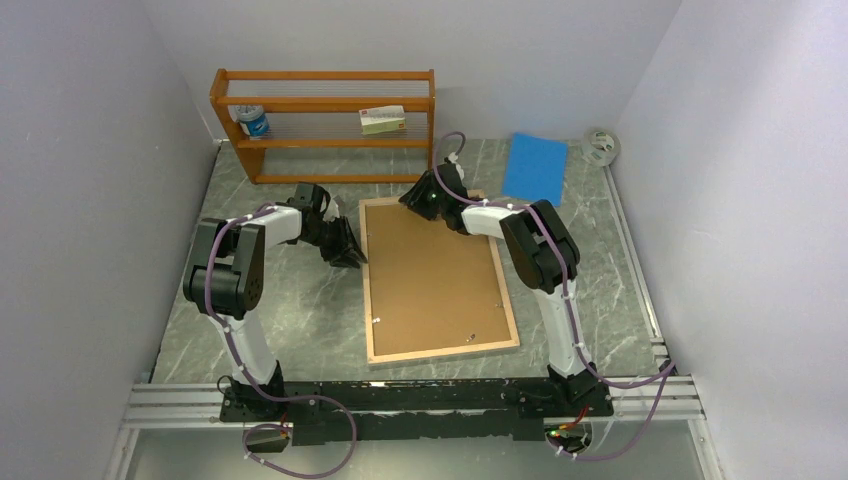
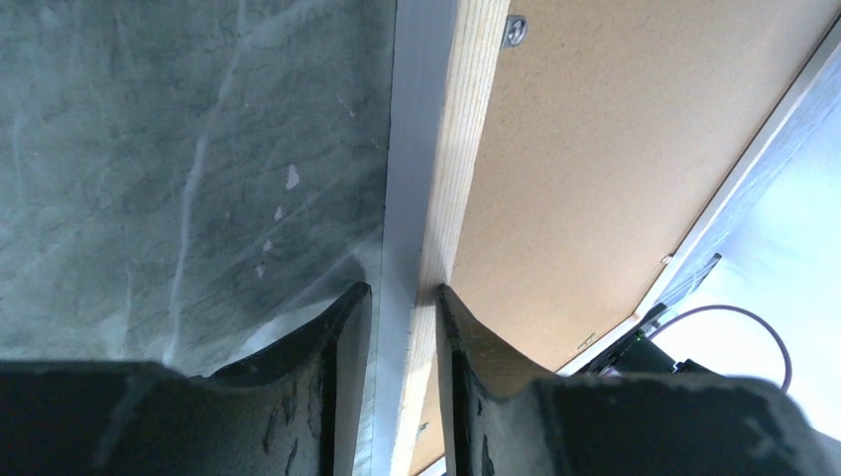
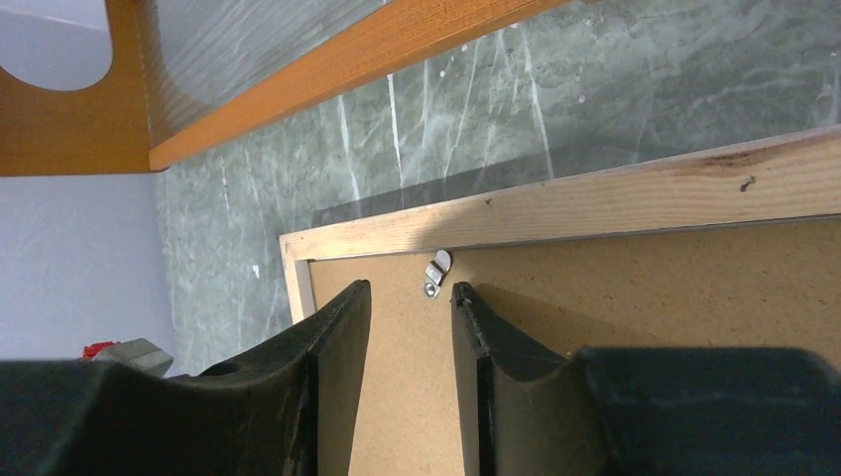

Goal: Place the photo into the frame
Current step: Install the photo frame at the center of the board.

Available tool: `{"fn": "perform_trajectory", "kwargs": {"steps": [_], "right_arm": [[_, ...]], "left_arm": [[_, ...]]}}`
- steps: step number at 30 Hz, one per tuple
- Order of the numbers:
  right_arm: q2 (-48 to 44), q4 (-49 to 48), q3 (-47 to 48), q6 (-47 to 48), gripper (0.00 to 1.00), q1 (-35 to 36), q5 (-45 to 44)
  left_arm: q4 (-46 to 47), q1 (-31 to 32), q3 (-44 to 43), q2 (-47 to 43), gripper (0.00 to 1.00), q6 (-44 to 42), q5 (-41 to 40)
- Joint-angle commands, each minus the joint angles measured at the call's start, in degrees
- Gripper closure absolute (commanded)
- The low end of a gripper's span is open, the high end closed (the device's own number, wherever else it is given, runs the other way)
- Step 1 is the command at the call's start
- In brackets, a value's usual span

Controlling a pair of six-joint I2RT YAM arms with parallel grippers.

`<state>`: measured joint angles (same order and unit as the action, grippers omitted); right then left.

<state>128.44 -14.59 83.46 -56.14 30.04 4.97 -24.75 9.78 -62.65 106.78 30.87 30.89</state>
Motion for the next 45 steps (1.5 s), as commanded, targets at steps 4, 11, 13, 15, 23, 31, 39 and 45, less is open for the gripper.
{"fn": "perform_trajectory", "kwargs": {"steps": [4,11,13,15,23,31,39,45], "right_arm": [[3.2,0.5,2.9,-3.1,0.62,-0.1,4.3],[5.2,-1.7,3.6,-4.0,0.62,-0.6,5.4],[5.8,-2.4,3.9,-3.5,0.62,-0.7,5.7],[6.1,-2.9,4.1,-2.5,0.62,-0.7,5.8],[2.8,1.6,2.5,0.2,0.60,-1.0,-0.2],[3.3,3.1,3.8,0.6,0.61,-0.9,-0.1],[4.9,2.5,5.2,1.1,0.64,-0.9,1.0],[5.3,2.6,5.3,2.0,0.64,-0.9,0.6]], "left_arm": [[-0.9,0.0,-1.3,1.6,0.66,-0.9,-2.2],[-1.9,0.0,-2.1,2.3,0.66,-1.6,-1.6],[-2.3,0.0,-2.4,2.7,0.67,-1.7,-1.4],[-2.4,0.0,-2.5,2.8,0.66,-1.7,-1.4],[-3.1,-0.1,-3.2,3.1,0.67,-2.0,-2.5],[-3.2,-0.2,-3.2,3.5,0.68,-2.0,-3.2],[-3.2,-0.4,-3.3,3.6,0.68,-2.0,-3.2],[-3.5,-0.4,-3.6,3.8,0.68,-2.3,-3.3]]}}
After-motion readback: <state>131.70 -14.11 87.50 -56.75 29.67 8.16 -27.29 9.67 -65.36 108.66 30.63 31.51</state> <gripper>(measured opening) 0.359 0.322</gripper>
